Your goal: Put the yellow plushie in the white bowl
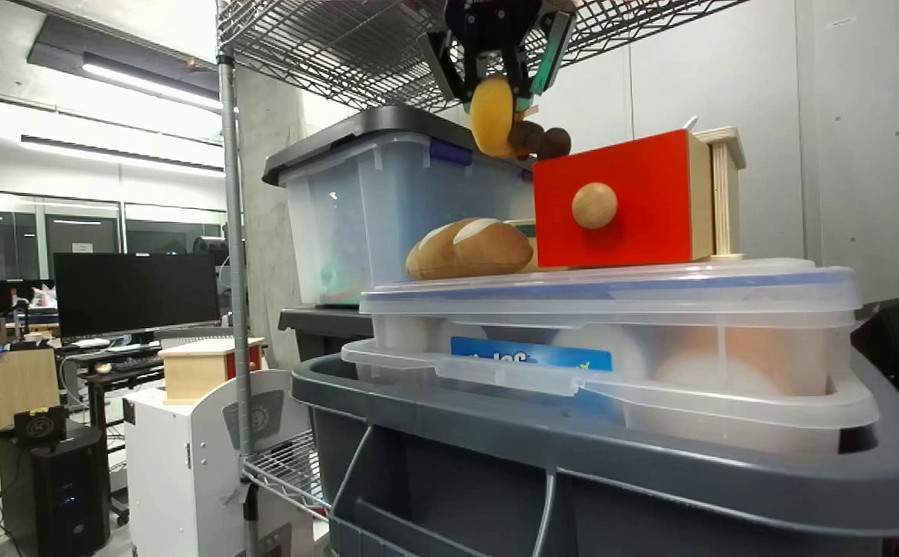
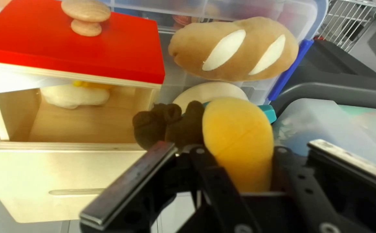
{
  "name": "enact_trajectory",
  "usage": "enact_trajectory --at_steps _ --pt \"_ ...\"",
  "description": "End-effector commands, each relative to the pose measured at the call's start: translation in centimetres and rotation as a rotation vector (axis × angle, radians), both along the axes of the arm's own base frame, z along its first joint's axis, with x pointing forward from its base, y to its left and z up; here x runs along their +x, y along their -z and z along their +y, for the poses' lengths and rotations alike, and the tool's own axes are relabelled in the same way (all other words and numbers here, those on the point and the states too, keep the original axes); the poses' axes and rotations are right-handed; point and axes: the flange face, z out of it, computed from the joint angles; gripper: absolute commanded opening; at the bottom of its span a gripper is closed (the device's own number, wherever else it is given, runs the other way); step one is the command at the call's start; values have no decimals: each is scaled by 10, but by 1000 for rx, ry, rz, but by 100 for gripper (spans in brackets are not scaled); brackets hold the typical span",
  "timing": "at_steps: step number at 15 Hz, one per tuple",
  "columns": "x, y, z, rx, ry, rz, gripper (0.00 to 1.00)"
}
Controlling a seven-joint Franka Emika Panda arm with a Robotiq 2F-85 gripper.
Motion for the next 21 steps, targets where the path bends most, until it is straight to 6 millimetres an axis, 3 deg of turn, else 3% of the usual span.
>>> enact_trajectory --at_steps 1,8,21 --pt "-2 -15 15 -4 -26 -18 6" --pt "1 -30 39 -15 -63 -48 6" --pt "18 -29 36 -11 -37 -35 6"
